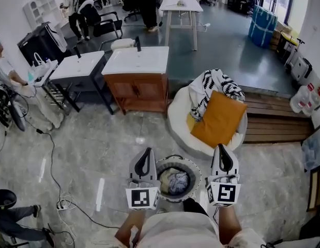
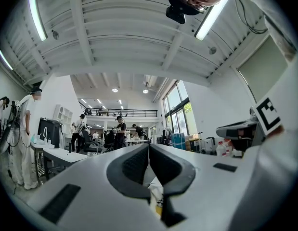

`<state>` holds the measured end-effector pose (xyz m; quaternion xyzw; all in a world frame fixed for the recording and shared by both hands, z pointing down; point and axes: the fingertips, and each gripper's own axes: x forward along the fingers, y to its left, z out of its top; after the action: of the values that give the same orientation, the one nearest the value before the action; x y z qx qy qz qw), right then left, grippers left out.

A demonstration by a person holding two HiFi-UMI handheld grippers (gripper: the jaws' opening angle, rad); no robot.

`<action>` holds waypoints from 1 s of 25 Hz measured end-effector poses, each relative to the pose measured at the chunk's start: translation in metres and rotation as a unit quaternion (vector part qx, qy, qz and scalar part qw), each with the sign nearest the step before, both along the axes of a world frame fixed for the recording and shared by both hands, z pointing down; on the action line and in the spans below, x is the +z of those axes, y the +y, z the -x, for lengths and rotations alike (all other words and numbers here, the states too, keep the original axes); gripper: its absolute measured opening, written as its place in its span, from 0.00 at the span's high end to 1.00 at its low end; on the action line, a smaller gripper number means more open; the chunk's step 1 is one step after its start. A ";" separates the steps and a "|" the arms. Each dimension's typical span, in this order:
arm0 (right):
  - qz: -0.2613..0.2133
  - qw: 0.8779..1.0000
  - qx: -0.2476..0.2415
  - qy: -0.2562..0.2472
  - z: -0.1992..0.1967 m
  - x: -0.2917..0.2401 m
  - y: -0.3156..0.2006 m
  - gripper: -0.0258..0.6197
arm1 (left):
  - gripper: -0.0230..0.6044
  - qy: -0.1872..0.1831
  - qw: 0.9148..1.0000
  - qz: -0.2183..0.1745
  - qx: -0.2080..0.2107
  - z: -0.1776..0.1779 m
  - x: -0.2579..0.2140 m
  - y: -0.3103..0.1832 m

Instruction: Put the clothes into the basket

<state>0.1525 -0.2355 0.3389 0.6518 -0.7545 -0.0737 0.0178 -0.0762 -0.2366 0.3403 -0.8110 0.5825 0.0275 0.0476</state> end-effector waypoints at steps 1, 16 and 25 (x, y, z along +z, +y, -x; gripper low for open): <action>0.003 1.000 0.000 -0.001 0.000 0.001 0.000 0.97 | 0.95 -0.001 1.000 0.001 0.000 -0.001 0.002 -0.001; 0.018 1.000 -0.019 -0.006 0.001 0.014 -0.013 0.98 | 0.95 -0.011 1.000 0.011 -0.004 -0.007 0.011 -0.009; 0.022 1.000 -0.020 0.000 -0.001 0.017 -0.022 0.98 | 0.95 -0.006 1.000 0.012 -0.009 -0.007 0.010 -0.015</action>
<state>0.1535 -0.2579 0.3557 0.6362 -0.7688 -0.0569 0.0305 -0.0696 -0.2520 0.3506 -0.8062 0.5899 0.0150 0.0418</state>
